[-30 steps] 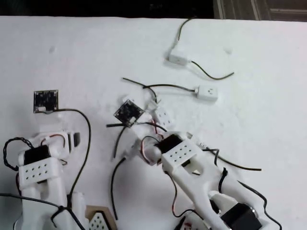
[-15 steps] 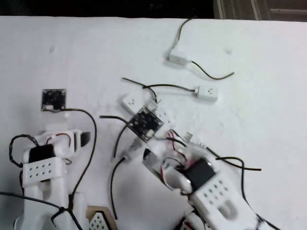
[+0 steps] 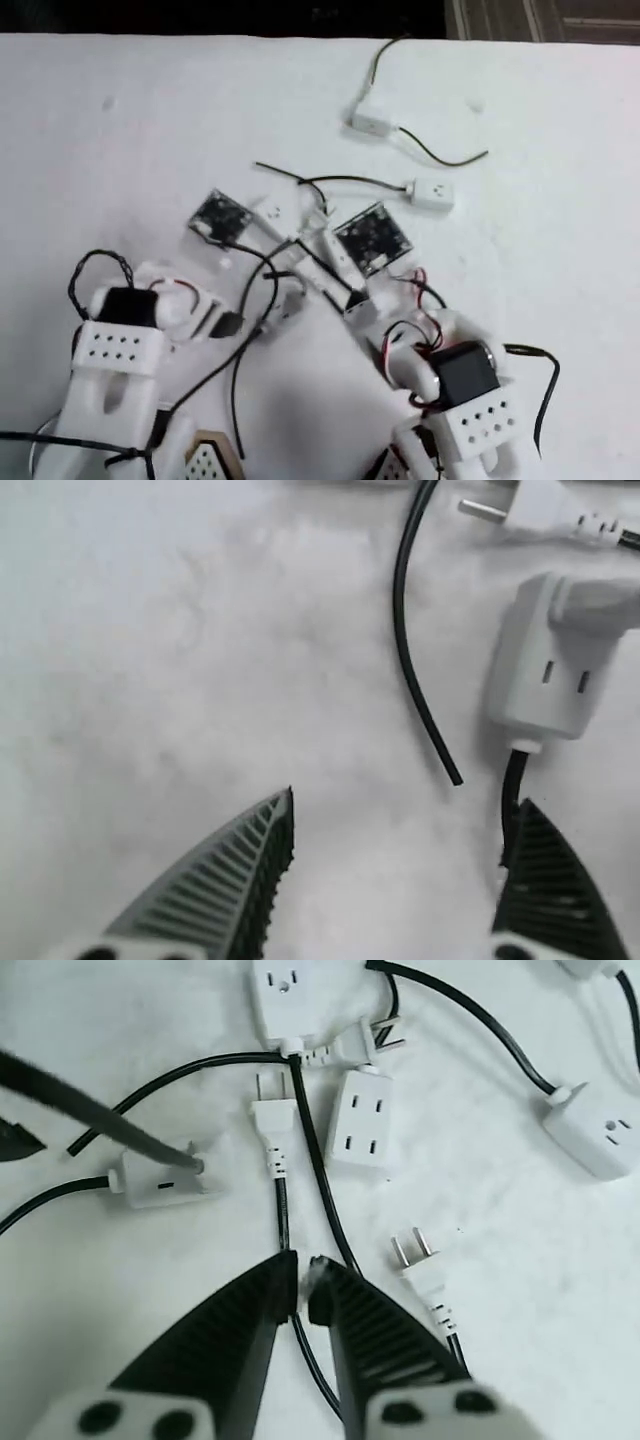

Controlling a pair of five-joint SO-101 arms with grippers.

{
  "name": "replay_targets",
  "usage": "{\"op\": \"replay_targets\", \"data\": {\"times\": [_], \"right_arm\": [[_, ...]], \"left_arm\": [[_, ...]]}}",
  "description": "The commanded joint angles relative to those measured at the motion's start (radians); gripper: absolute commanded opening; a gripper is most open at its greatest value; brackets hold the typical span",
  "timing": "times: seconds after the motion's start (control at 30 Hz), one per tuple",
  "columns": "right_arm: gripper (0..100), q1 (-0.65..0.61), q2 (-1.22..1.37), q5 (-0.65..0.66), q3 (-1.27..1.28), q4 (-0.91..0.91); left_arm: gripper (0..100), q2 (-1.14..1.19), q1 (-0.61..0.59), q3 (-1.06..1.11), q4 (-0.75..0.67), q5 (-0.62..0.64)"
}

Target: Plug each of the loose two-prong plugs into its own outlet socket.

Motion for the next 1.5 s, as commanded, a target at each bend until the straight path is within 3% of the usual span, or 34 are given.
{"op": "replay_targets", "data": {"times": [0.0,0.5,0.8,1.07,1.47], "right_arm": [[1.9,0.062,-0.01,-0.009,-0.012,-0.001],[1.9,0.073,-0.01,-0.009,-0.012,0.001],[1.9,0.076,-0.012,-0.009,-0.012,0.001],[1.9,0.163,-0.018,-0.009,-0.012,0.001],[1.9,0.271,-0.018,-0.009,-0.014,-0.022]], "left_arm": [[36,-0.022,0.064,-0.035,0.003,-0.008],[36,-0.01,0.288,-0.028,-0.037,0.071],[35,0.377,0.3,-0.109,-0.19,0.083],[21,0.642,0.372,-0.241,-0.224,0.083],[8,0.656,0.386,-0.338,-0.184,0.078]]}}
